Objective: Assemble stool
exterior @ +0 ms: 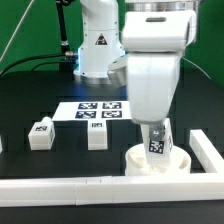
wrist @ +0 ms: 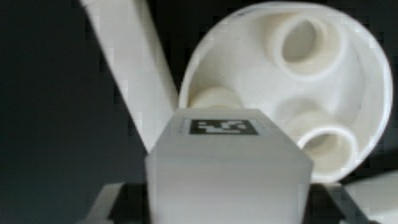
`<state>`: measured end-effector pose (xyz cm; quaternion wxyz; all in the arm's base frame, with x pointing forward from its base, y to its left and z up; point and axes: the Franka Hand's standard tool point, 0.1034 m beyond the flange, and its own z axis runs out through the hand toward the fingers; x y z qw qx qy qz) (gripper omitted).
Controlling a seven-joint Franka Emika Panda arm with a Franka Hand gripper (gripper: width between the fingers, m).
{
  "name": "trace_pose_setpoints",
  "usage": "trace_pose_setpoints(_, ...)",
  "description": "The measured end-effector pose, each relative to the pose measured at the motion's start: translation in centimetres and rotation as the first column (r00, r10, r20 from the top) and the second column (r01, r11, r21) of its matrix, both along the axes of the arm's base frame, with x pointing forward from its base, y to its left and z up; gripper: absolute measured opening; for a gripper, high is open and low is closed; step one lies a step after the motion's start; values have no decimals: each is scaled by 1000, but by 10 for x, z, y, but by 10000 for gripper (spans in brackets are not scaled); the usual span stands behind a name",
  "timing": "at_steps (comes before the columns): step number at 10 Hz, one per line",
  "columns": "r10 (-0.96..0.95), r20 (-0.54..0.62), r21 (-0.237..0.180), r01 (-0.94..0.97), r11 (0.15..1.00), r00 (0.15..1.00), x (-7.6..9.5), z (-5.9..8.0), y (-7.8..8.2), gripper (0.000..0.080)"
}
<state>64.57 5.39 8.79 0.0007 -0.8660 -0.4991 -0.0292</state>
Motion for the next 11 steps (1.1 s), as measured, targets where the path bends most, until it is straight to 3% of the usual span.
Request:
trace_pose_setpoints(2, -325, -17, 24, 325, 945, 946, -1, 0, 8, 340)
trace_pose_setpoints(4, -600, -77, 38, 604, 796, 796, 0, 0, 19, 340)
trace_pose_setpoints(9, -800, -119, 38, 808, 588, 587, 1, 0, 22, 340)
trace_pose_setpoints(10, -850, -129, 38, 859, 511, 511, 2, 0, 24, 340)
trace_pose_setpoints(11, -929, -150, 35, 941, 337, 338, 2, -1, 29, 340)
